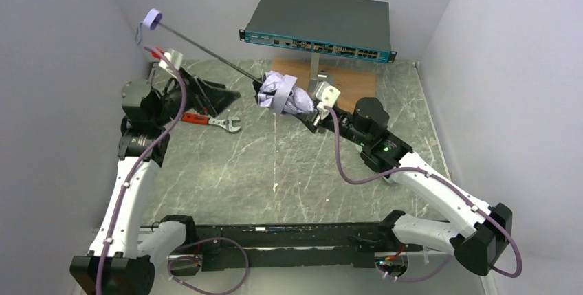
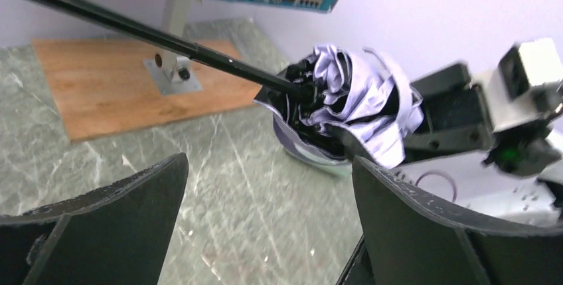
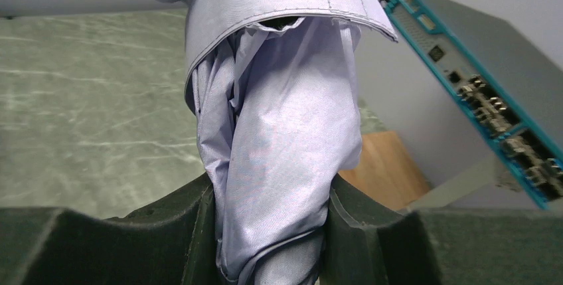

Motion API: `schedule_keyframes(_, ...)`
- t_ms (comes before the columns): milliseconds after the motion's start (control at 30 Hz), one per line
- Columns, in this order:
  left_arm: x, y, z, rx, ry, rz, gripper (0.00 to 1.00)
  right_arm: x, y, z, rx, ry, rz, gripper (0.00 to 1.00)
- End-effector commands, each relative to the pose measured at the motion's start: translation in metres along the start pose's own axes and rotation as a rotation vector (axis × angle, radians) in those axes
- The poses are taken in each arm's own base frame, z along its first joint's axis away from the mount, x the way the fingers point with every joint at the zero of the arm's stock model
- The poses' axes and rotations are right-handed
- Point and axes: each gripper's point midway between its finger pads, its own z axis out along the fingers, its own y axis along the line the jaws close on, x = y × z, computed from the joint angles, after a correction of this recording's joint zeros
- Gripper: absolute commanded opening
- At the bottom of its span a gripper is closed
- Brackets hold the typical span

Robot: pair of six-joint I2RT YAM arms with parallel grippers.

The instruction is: Open the umbrella

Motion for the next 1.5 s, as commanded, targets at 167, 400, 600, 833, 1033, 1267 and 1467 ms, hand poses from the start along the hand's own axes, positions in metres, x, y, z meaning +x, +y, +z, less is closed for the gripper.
schedule_keyframes(167,-0.09,0.001,-0.003,-0.048,-0.295,-0.23,1.0,-0.07,-0.032,0.003,0.273,-0.234,-0.188,0.0)
schedule_keyframes(400,-0.105,0.005,0.001,-0.022,-0.343,-0.293,0.96,-0.078,-0.014,0.02,0.229,-0.252,-0.217,0.0)
schedule_keyframes(600,-0.102,0.015,0.001,-0.058,-0.36,-0.337,0.71,-0.083,0.001,0.028,0.19,-0.268,-0.224,0.0)
schedule_keyframes(833,-0.109,0.01,0.0,-0.024,-0.382,-0.324,0.48,-0.08,0.013,0.034,0.169,-0.264,-0.232,0.0)
schedule_keyframes(1033,-0.109,0.017,0.003,-0.037,-0.382,-0.353,0.34,-0.081,0.02,0.038,0.162,-0.269,-0.252,0.0)
schedule_keyframes(1267,-0.121,0.023,-0.008,-0.058,-0.415,-0.231,0.0,-0.048,0.033,0.038,0.086,-0.123,-0.216,0.43)
schedule_keyframes(1467,-0.133,0.009,-0.019,-0.1,-0.307,0.309,0.0,0.053,0.049,-0.002,-0.119,0.277,0.009,1.0)
